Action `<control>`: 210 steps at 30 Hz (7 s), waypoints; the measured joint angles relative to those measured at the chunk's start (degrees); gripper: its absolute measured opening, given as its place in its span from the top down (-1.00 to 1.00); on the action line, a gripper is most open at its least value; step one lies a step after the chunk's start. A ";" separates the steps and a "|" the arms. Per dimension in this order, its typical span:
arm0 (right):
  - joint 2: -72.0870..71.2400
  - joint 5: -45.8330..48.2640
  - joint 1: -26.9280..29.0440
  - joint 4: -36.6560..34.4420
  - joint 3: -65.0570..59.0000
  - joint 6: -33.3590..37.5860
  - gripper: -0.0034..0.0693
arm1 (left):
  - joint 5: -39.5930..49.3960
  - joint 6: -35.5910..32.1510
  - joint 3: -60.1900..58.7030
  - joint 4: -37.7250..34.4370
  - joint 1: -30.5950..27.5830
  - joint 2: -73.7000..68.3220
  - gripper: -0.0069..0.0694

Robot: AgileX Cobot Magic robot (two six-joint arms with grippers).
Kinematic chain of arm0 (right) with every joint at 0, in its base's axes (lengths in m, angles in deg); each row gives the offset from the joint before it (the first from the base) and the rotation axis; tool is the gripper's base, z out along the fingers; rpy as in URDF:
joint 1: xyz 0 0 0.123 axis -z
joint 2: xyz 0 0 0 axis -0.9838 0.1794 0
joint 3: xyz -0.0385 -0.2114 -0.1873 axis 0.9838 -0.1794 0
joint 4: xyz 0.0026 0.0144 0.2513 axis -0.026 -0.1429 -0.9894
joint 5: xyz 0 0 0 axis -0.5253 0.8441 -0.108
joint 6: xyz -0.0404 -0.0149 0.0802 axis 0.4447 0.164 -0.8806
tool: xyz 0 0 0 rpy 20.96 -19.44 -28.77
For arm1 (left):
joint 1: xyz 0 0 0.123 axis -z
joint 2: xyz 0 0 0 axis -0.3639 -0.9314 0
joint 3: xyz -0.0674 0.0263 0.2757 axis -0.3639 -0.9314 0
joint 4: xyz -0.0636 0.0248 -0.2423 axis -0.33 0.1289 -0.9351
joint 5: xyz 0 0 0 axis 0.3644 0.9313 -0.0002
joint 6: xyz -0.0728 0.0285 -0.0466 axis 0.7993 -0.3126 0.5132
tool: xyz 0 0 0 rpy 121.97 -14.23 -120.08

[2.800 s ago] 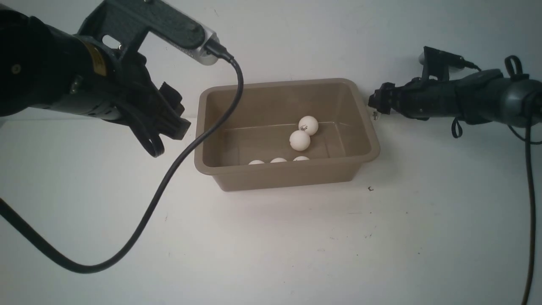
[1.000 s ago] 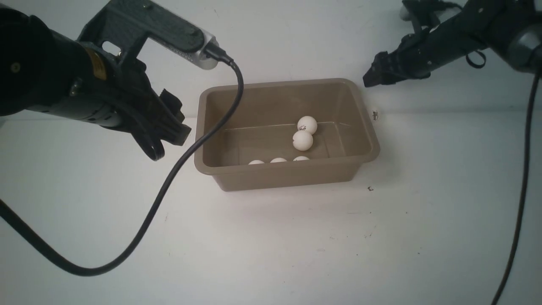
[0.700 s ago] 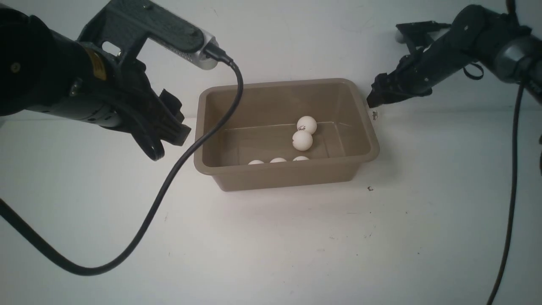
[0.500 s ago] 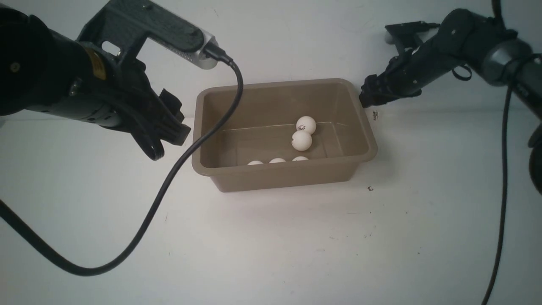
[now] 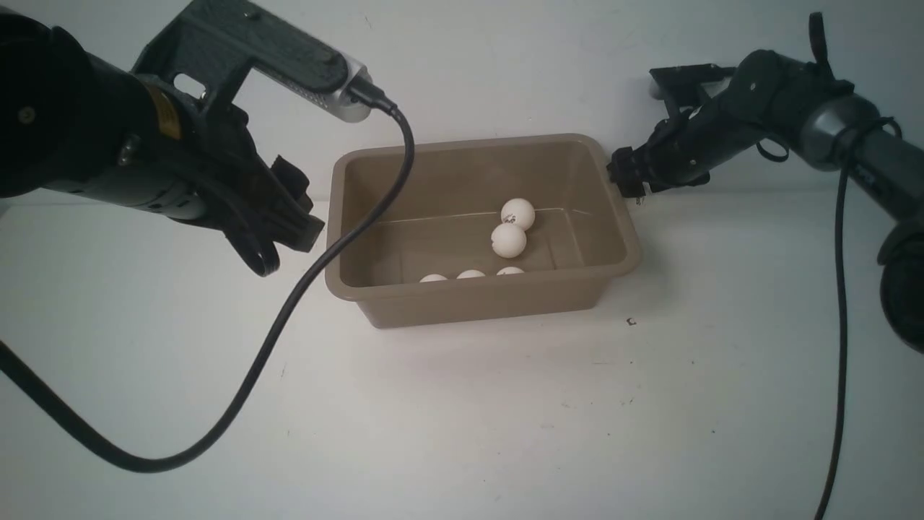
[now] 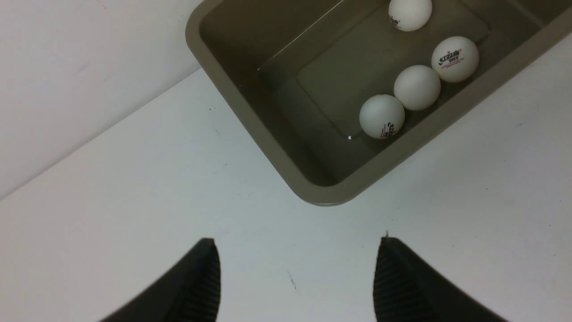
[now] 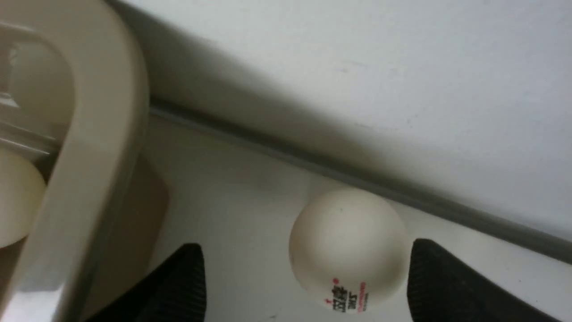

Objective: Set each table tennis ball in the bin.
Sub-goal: Use the right arm to clamp the table tennis ball closest to it

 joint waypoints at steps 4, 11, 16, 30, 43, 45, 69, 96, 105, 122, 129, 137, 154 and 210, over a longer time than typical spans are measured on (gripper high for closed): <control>0.34 -0.82 -0.13 0.14 0.00 -0.12 -0.60 | 0.05 0.02 0.00 0.00 0.00 0.00 -0.27; 0.59 -1.47 -0.30 0.43 0.00 -0.62 -0.60 | 0.05 0.02 0.00 0.00 0.00 0.00 -0.27; 0.89 -2.10 -0.48 2.22 0.00 -1.64 -0.60 | 0.05 0.22 0.00 0.00 0.00 0.00 -0.27; 1.00 -2.05 -0.29 4.16 0.09 -3.28 -0.60 | 1.10 0.34 0.00 0.00 0.00 0.00 -0.27; 0.75 3.03 2.52 -2.32 0.59 2.69 -0.60 | 0.93 0.34 0.00 0.00 0.00 0.00 -0.27; 0.75 3.03 2.57 -2.12 0.59 2.62 -0.60 | 0.93 0.34 0.00 0.00 0.00 0.00 -0.27; 0.75 2.88 2.64 -2.02 0.59 2.43 -0.60 | 0.90 0.34 0.00 0.00 0.00 0.00 -0.27; -1.62 2.26 4.83 0.67 0.52 -1.45 -0.60 | 0.90 0.34 0.00 0.22 0.00 0.00 -0.27; -1.62 2.14 4.83 1.43 0.52 -1.49 -0.60 | 0.90 0.39 0.00 0.22 0.00 0.00 -0.27; -3.13 3.41 4.82 1.84 0.58 -1.51 -0.60 | 0.90 0.39 0.00 0.22 0.00 0.00 -0.27; -5.62 6.26 4.82 1.68 0.58 -1.51 -0.60 | 0.90 0.39 0.00 0.22 0.00 0.00 -0.27; -8.31 10.69 4.82 1.68 0.58 -1.51 -0.60 | 0.86 0.39 0.00 0.22 0.00 0.00 -0.27; -20.07 10.72 4.82 -0.03 0.58 -1.63 -0.60 | -2.00 0.39 0.00 0.22 0.00 0.00 -0.27; -39.51 3.33 4.82 -4.07 0.58 5.89 -0.60 | -3.17 0.43 0.00 0.40 0.00 0.00 -0.27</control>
